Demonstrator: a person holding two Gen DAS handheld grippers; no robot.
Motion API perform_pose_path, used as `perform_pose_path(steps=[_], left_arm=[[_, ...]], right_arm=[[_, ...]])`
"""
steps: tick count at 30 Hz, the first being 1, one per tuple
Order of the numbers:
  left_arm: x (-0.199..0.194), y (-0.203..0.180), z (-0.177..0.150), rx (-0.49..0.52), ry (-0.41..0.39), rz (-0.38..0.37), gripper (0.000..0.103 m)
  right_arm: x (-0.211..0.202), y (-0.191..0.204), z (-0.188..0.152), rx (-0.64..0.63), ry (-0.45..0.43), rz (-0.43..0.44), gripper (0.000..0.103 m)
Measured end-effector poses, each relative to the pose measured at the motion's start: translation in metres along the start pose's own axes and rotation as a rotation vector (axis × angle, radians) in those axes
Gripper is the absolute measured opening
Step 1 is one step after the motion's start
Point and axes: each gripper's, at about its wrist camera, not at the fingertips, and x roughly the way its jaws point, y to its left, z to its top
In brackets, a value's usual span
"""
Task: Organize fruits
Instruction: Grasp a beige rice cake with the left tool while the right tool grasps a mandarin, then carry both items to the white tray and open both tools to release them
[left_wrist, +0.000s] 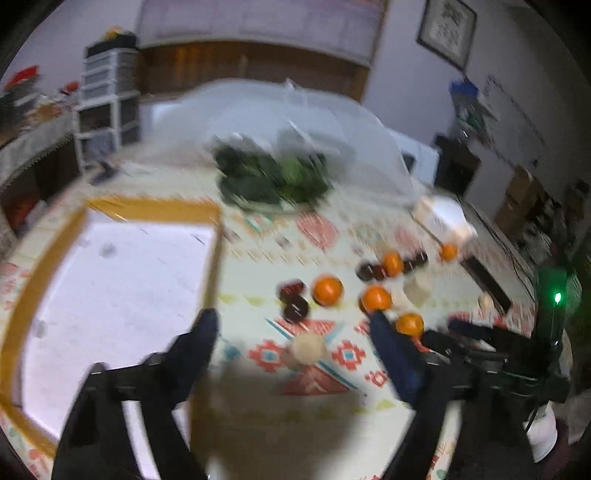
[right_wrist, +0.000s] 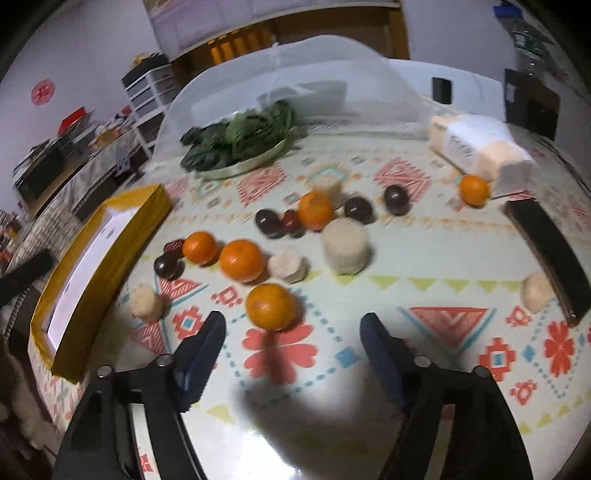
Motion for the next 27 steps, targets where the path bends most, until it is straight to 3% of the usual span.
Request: perform_pose_path(steps=[9,16,20,24,26,27], left_arm=[[0.051,-0.003,-0.014,0.033,0.123,-0.009,0.073],[0.065,-0.012,-0.015,0.078,0.147,-0.006,0.073],[0.074,-0.022,-0.017,0.13,0.166,-0.003,0.057],[0.087,-0.023,-0.02,0.137,0.198,0.019,0.057],[0.087,-0.023,-0.021,0.138,0.188,0.026,0.057],[0.086,-0.023,-0.021,0.136,0.187,0.03,0.056]], right_arm=[[0.024,0.012,0.001,-0.033,0.04,0.023,0.061],[0.026,0.017,0.005,-0.065,0.038,0.012,0.058],[0.029,0.017,0.006,-0.065,0.047,0.012,0.05],[0.029,0.017,0.006,-0.066,0.046,0.006,0.048],[0.029,0.017,0.006,-0.066,0.043,-0.004,0.036],[0.029,0.017,0.006,-0.063,0.043,0.0,0.036]])
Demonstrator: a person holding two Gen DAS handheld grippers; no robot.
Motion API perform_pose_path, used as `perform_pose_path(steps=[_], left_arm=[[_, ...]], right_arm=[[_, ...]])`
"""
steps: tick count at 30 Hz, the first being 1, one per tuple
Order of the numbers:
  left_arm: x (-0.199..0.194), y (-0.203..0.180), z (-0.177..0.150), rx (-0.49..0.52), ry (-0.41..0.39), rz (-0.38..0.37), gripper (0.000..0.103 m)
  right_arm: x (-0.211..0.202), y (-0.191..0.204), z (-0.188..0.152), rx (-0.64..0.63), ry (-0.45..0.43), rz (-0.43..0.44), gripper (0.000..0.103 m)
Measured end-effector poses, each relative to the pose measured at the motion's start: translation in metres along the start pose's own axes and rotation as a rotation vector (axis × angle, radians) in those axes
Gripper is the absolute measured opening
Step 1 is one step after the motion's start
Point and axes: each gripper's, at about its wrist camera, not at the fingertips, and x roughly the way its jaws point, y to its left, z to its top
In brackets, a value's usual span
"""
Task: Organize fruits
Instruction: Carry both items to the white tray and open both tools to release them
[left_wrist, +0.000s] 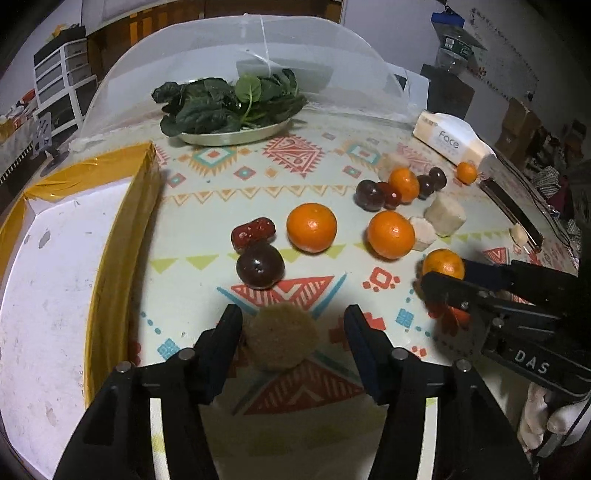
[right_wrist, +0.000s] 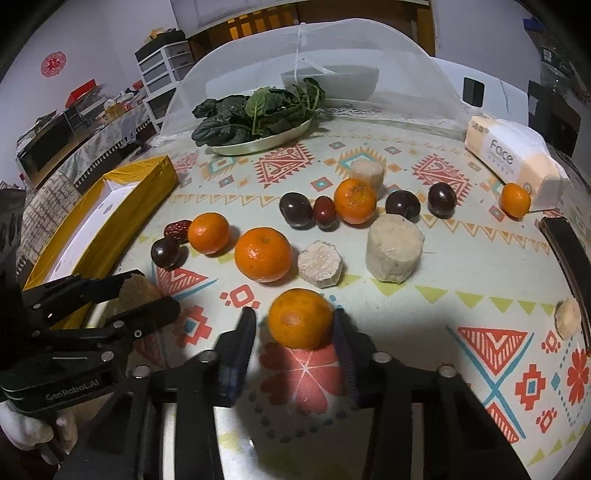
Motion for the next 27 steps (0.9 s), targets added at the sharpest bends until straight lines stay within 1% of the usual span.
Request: perform_pose_path(steps=[1,2,4,9,14,15,18,20,23,26,27], left_arm=[[0.0,0.0,-0.001,-0.001,-0.004,0.008,0.043],[0.0,0.0,-0.001,-0.002,-0.004,0.015,0.037],[-0.003,0.004,-0.002,-0.034,-0.002,-0.022,0.037],[-0.029,0.013,-0.009,-0.095,-0.044,-0.071,0.036],[-0.076,0.034,-0.015,-0.142,-0.126,-0.075,0.036],[-0.09,0.042,-0.016,-0.156,-0.152,-0.066,0.036],[-0.126,0.069,-0.02,-0.203,-0.214,-0.015,0.036],[-0.155,0.093,-0.022,-0.24,-0.266,0.034,0.036],[-0.192,0.124,-0.021,-0.266,-0.332,0.111,0.036],[-0.228,0.151,-0.02,-0.266,-0.39,0.206,0.036],[-0.238,0.161,-0.019,-0.265,-0.405,0.245,0.036]], right_arm=[[0.0,-0.001,0.0,0.004,0.0,0.002,0.036],[-0.001,-0.001,-0.001,0.009,0.0,0.004,0.036],[-0.003,-0.002,-0.003,0.019,0.001,0.009,0.036],[-0.02,0.004,-0.006,0.027,-0.022,0.026,0.036],[-0.051,0.03,-0.001,-0.009,-0.085,0.063,0.036],[-0.057,0.037,0.001,-0.018,-0.098,0.077,0.036],[-0.08,0.067,0.013,-0.052,-0.13,0.158,0.036],[-0.091,0.087,0.021,-0.079,-0.146,0.199,0.036],[-0.107,0.126,0.042,-0.131,-0.171,0.282,0.036],[-0.118,0.166,0.064,-0.169,-0.186,0.394,0.036],[-0.118,0.175,0.067,-0.175,-0.184,0.419,0.036]])
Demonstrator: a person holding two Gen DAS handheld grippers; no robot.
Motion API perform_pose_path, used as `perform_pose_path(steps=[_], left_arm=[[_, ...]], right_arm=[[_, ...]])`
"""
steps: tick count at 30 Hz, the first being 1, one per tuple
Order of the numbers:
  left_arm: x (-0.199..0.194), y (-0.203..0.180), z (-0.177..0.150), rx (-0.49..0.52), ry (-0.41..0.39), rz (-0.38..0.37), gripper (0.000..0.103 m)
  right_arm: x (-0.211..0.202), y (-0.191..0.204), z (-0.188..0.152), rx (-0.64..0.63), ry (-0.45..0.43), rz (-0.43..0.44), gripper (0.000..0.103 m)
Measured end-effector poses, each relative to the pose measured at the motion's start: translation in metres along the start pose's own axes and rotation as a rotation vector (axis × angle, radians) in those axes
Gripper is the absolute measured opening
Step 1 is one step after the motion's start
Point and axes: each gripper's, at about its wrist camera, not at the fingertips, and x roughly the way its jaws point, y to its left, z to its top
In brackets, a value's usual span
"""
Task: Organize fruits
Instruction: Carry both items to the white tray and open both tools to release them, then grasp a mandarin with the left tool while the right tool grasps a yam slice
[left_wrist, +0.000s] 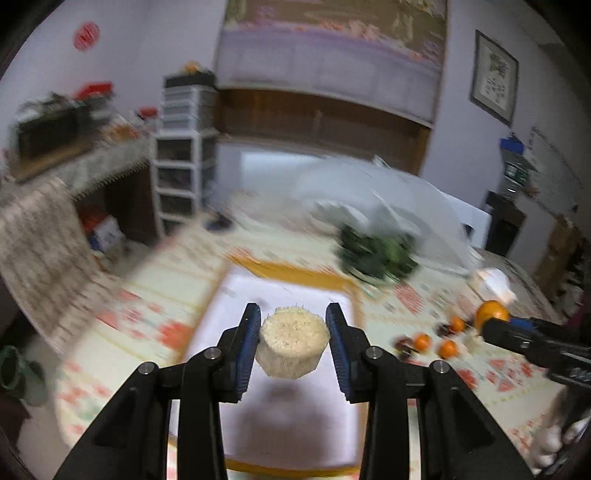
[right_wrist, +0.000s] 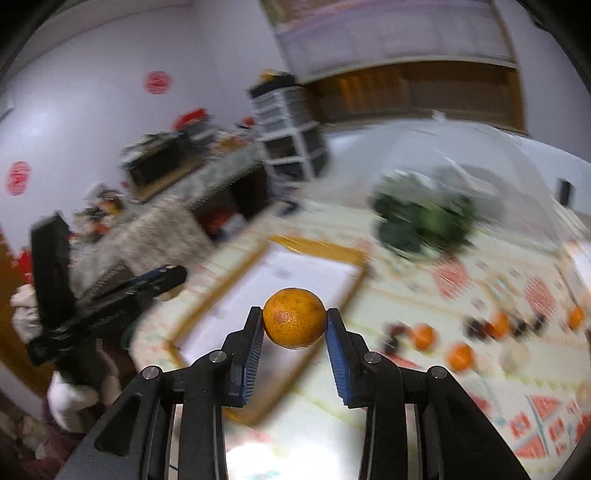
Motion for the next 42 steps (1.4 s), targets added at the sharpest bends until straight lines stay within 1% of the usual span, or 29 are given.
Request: perform_pose_path(steps=[2,4,7,11,13,16,18,22,24,25,26,29,30,31,35,39,42], left_arm=[[-0.001,0.016,0.006,0.001,-0.013,0.041,0.036],[0.008,0.035,0.004,-0.01,0.01,0.077,0.036],[0.032,0.055,-0.016,-0.046,0.076,0.079,0.036],[0.07,0.069,-0.046,-0.077,0.174,0.082,0.036],[0.086,0.074,-0.057,-0.105,0.218,0.065,0.036],[0.1,0.079,-0.067,-0.127,0.248,0.06,0.036],[0.106,0.083,-0.07,-0.145,0.26,0.052,0.036],[0.104,0.086,-0.07,-0.179,0.251,0.039,0.036],[0.098,0.086,-0.068,-0.193,0.235,0.029,0.043],[0.094,0.086,-0.066,-0.203,0.224,0.025,0.052],[0.09,0.086,-0.065,-0.211,0.21,0.023,0.058],[0.079,0.086,-0.059,-0.24,0.184,0.004,0.067],[0.075,0.085,-0.057,-0.255,0.176,-0.005,0.069],[0.073,0.085,-0.056,-0.265,0.173,-0.013,0.074],[0.064,0.075,-0.051,-0.271,0.166,-0.041,0.076],[0.056,0.057,-0.048,-0.251,0.166,-0.064,0.077],[0.05,0.037,-0.046,-0.228,0.168,-0.088,0.077]], right_arm=[[0.023,0.02,0.005,-0.018,0.024,0.059,0.037],[0.05,0.033,-0.003,-0.037,0.07,0.065,0.037],[0.104,0.043,-0.03,-0.054,0.178,0.051,0.037],[0.158,0.043,-0.062,-0.076,0.281,-0.006,0.037],[0.177,0.039,-0.071,-0.065,0.316,-0.011,0.037],[0.194,0.04,-0.076,-0.083,0.335,-0.025,0.037],[0.197,0.044,-0.079,-0.1,0.342,-0.036,0.037],[0.201,0.048,-0.082,-0.135,0.345,-0.064,0.037],[0.202,0.049,-0.081,-0.141,0.34,-0.072,0.037],[0.201,0.048,-0.08,-0.137,0.335,-0.068,0.038],[0.2,0.049,-0.08,-0.134,0.33,-0.066,0.04],[0.192,0.051,-0.076,-0.136,0.302,-0.067,0.05],[0.189,0.051,-0.075,-0.138,0.292,-0.069,0.051],[0.184,0.051,-0.073,-0.139,0.279,-0.07,0.051],[0.167,0.048,-0.068,-0.121,0.237,-0.068,0.058],[0.147,0.039,-0.065,-0.096,0.2,-0.067,0.059],[0.128,0.026,-0.064,-0.066,0.172,-0.076,0.059]])
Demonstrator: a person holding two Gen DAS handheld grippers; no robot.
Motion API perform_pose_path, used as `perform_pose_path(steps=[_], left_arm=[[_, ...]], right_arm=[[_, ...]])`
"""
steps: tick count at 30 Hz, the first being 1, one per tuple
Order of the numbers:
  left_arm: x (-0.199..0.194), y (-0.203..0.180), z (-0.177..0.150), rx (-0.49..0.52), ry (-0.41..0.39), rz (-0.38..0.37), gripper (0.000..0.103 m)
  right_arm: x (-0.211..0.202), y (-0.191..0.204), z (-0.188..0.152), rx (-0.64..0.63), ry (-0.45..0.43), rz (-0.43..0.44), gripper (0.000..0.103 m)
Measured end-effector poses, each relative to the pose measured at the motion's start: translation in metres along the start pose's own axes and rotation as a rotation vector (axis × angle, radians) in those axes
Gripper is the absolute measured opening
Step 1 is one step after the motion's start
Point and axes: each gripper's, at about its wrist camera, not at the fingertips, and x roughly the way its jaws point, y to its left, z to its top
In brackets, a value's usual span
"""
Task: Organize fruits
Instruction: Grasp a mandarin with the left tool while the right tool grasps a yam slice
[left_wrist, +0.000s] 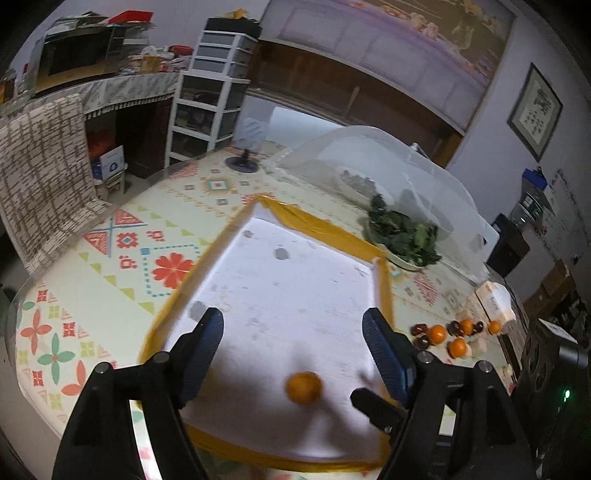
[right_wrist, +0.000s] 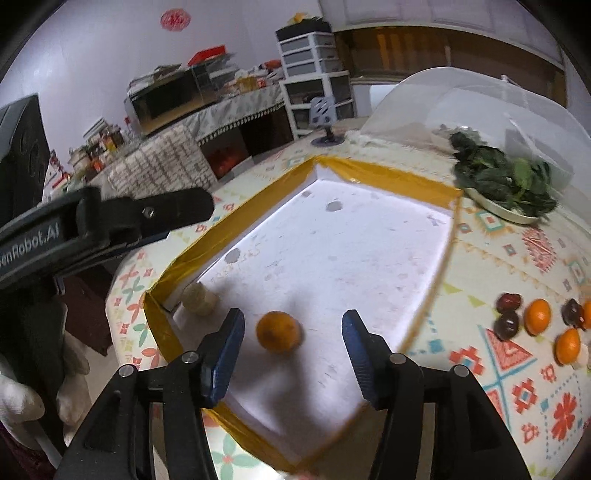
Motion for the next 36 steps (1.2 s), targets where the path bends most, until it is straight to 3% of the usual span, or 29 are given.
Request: perform_pose_path(steps=[6,9,13,18,27,34,36], left_arm=[[-0.006,-0.047,-0.007,0.068,0.006,-0.056,0.078],[-0.004,-0.075,-0.013,0.114,0.01,-0.082,0.085],[0.011,-0.107,-0.025,0.166,0.047,-0.111,0.085],[0.034,-0.135,-0.04,0.209,0.103,-0.149,0.085],[0.065,-0.187,-0.066,0.3,0.17,-0.235,0.085],[0.087,-0.237,-0.079,0.449,0.17,-0.284,0.082],[0.096,-0.249,-0.081,0.483,0.174,-0.297,0.081]], right_arm=[[-0.05,-0.057,-0.013,0.09,-0.06,-0.065,0.062],[-0.079,-0.102,-0.027,0.152,-0.081,-0.139,0.063],[-0.111,-0.168,-0.05,0.236,-0.084,-0.284,0.064],[-0.139,-0.244,-0.073,0.382,-0.081,-0.396,0.064],[-0.129,-0.297,-0.066,0.48,-0.106,-0.362,0.063],[-0.093,-0.296,-0.058,0.439,-0.061,-0.358,0.063],[-0.09,-0.297,-0.059,0.436,-0.059,-0.359,0.058]])
